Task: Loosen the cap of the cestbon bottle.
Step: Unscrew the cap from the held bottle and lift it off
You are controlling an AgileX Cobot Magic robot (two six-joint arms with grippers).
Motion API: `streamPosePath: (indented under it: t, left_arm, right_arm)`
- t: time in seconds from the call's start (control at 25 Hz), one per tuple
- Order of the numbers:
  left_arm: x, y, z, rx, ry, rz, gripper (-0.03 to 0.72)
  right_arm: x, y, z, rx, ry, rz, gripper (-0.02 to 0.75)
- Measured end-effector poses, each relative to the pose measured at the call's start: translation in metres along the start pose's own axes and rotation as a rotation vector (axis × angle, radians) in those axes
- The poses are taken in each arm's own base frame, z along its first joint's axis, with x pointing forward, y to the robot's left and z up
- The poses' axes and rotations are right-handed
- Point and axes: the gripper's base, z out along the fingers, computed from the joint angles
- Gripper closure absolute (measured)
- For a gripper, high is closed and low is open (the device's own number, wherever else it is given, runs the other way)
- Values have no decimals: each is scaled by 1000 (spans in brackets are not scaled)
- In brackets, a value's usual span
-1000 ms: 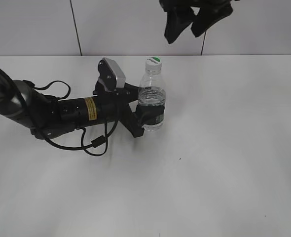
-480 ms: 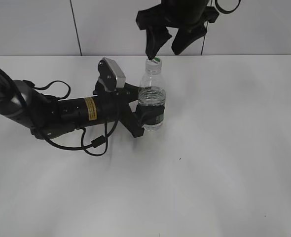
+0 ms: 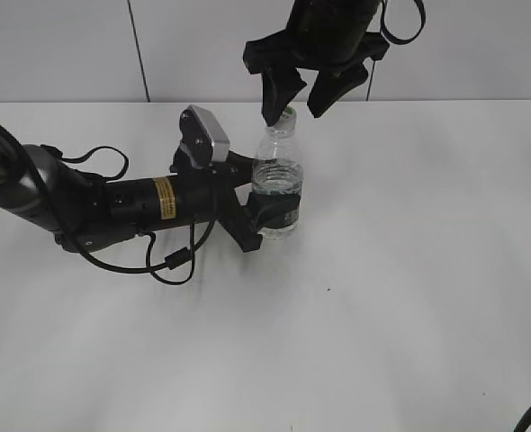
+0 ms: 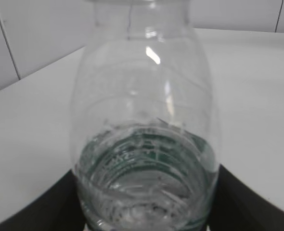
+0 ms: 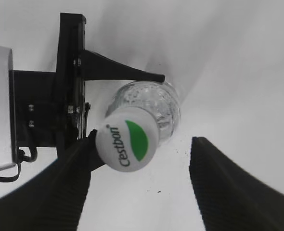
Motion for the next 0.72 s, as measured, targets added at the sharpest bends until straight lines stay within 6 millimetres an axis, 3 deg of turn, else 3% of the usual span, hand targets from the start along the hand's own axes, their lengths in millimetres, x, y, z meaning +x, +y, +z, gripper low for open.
streamPosePath:
  t: [0.52, 0.72]
  left_arm:
    - [0, 0, 0, 5, 1, 6, 271]
    - [0, 0, 0, 5, 2, 6, 271]
  right_arm:
    - [0, 1, 0, -14, -1, -40, 298]
    - [0, 2, 12, -43, 20, -38, 299]
